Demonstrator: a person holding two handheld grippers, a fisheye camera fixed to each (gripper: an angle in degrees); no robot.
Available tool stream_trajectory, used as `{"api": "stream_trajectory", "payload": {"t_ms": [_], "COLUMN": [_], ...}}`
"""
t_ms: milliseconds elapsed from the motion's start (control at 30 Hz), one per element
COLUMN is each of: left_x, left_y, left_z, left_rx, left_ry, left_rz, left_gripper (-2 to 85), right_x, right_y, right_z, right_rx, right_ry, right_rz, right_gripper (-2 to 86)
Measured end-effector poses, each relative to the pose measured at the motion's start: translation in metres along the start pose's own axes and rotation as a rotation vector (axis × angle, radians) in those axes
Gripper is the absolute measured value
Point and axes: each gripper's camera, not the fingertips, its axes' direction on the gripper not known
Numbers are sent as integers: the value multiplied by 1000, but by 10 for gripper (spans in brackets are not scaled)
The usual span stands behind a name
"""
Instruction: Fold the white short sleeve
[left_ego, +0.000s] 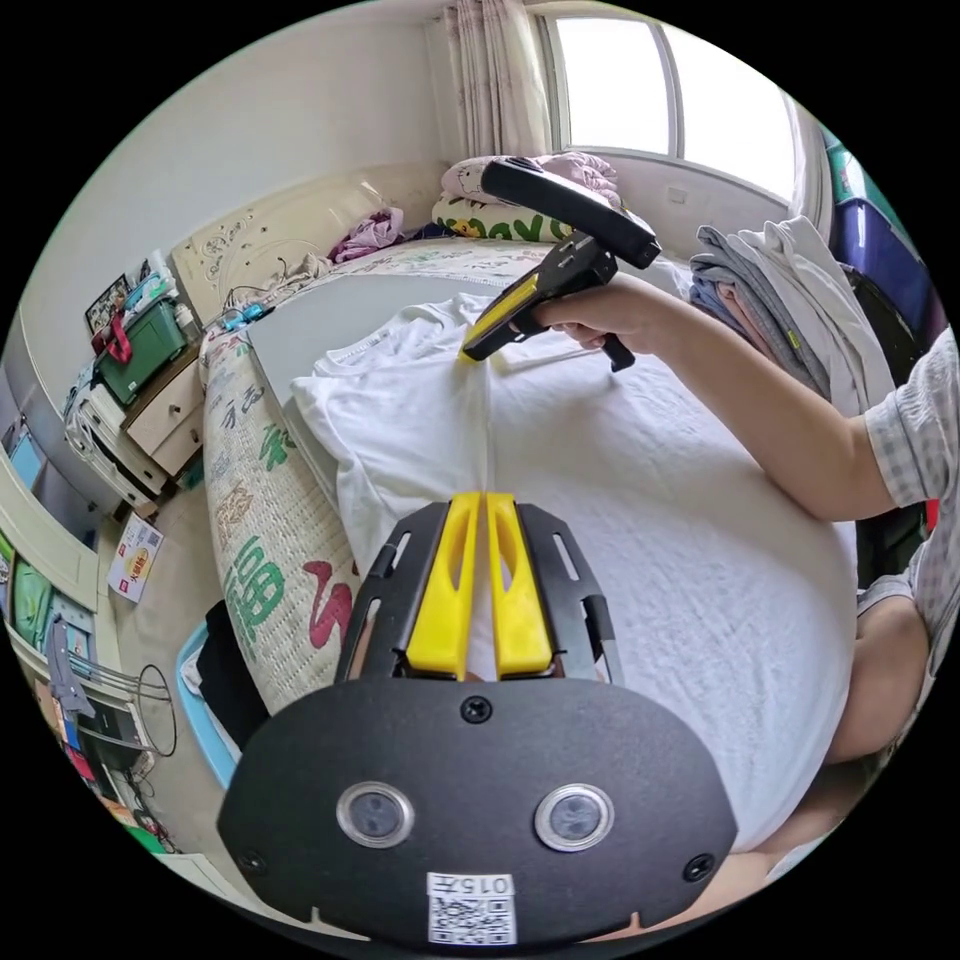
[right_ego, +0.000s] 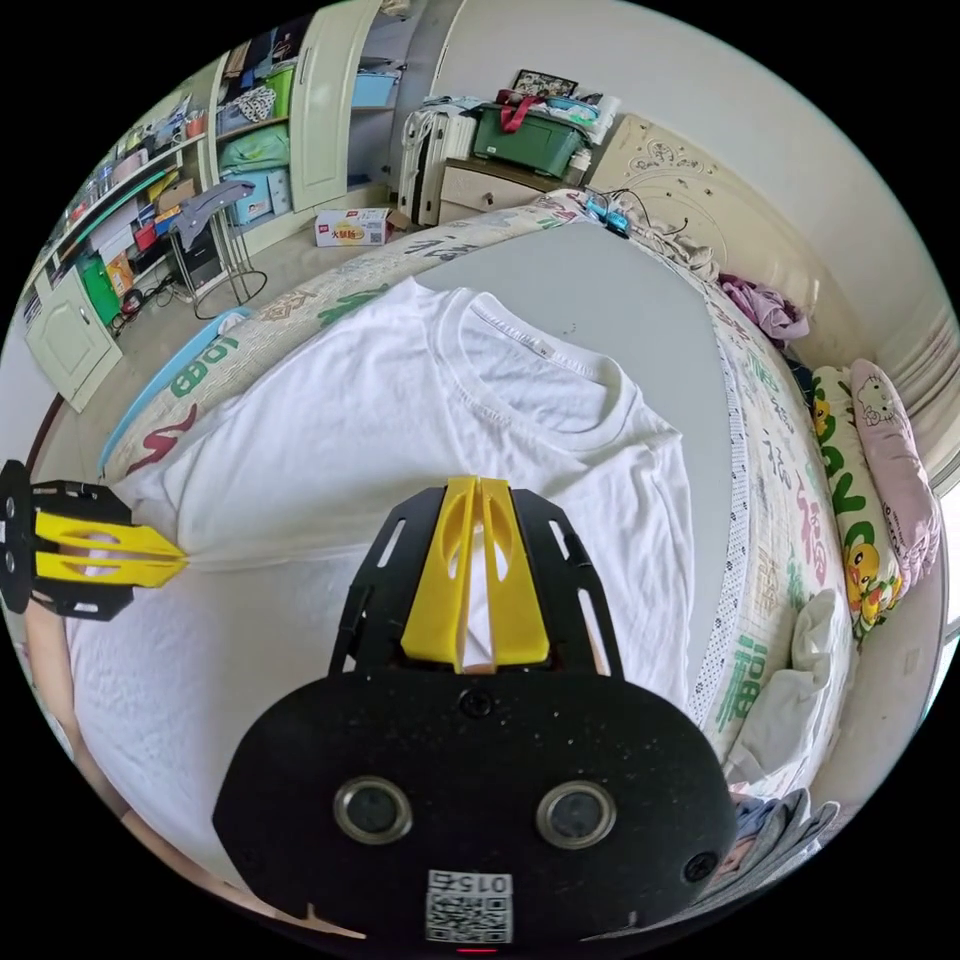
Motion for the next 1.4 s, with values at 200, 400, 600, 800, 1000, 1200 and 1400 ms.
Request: {"api": "stream_trajectory", "payload": {"t_ms": [200,400,600,800,1000,1200,1400], "left_x": [-18,-30,-34,-32,-61,-102,-129], "left_y": [3,1,-4,-19,-21,-25,-36], "left_z": [-10,-6,-4,18,22,31,-8], "left_rx": [104,103,134,13,24,27,106], "left_ry": [52,13,19,11,119,327,224], "left_rz": [-61,-110,-86,-32,-103,-227,-283], "left_gripper": [5,39,41,18,11,10,22], "right_x": [13,15,20,8,8,34,140], "right_y": [-5,-3,-8,-15,-13,-24,-11], "right_z": [-14,-52,-44,-22,-24,-30,-72], "right_rx": [31,151,106,-27,10,5,168], "right_ry": [-22,-64,-108,7,28,-54,-267], "right_rz": [108,87,101,25,13,43,163], "right_gripper": [6,38,73,5,-5,-7,27]}}
